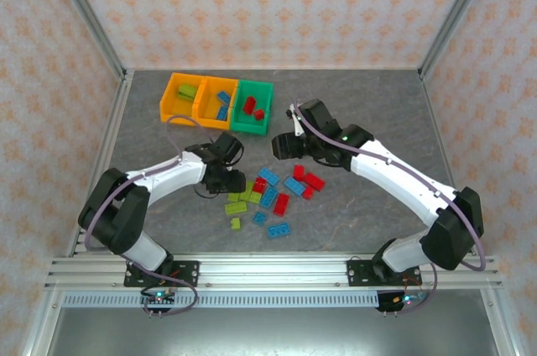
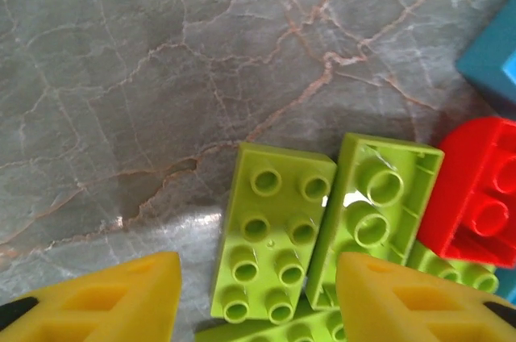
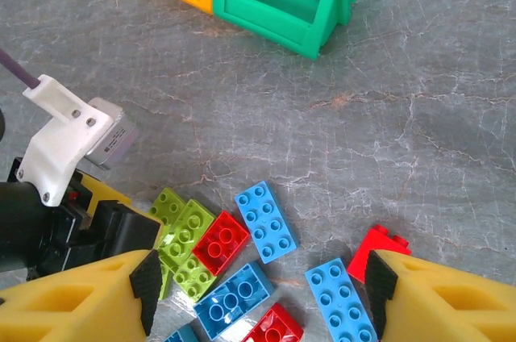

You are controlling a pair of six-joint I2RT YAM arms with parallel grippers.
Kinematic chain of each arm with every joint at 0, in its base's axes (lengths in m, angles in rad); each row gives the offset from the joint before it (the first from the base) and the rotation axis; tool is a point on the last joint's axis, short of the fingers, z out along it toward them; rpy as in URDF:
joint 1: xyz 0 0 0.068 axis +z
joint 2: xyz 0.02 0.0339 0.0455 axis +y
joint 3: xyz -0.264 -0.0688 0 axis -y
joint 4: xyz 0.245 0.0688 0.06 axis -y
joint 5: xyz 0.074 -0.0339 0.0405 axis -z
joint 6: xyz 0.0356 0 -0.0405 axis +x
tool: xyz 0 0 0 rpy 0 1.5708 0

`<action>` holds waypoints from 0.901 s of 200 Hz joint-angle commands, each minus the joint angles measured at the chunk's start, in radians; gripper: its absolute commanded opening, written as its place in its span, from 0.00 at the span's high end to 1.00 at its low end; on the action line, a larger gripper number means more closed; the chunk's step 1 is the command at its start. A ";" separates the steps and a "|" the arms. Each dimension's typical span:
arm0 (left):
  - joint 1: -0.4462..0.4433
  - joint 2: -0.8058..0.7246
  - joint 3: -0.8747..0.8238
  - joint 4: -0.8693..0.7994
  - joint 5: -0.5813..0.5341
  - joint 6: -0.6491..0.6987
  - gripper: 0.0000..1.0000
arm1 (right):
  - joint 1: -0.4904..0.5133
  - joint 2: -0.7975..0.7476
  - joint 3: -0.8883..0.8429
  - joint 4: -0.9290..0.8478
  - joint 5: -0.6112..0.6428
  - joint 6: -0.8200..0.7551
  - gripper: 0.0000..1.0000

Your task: Sort the legos into containers by color

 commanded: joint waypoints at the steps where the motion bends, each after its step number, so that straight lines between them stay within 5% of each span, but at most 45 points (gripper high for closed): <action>1: -0.002 0.014 0.002 0.037 -0.052 -0.009 0.48 | -0.003 0.008 0.034 -0.013 0.015 0.016 0.30; 94: 0.088 -0.037 -0.081 0.030 -0.197 -0.037 0.52 | -0.003 0.031 0.060 -0.031 0.019 0.021 0.30; 126: 0.070 -0.166 -0.144 0.188 -0.047 0.030 0.36 | -0.003 0.048 0.065 -0.029 0.009 0.024 0.30; 180: 0.061 -0.064 -0.101 0.122 -0.103 0.081 0.27 | -0.003 0.068 0.081 -0.031 0.001 0.025 0.30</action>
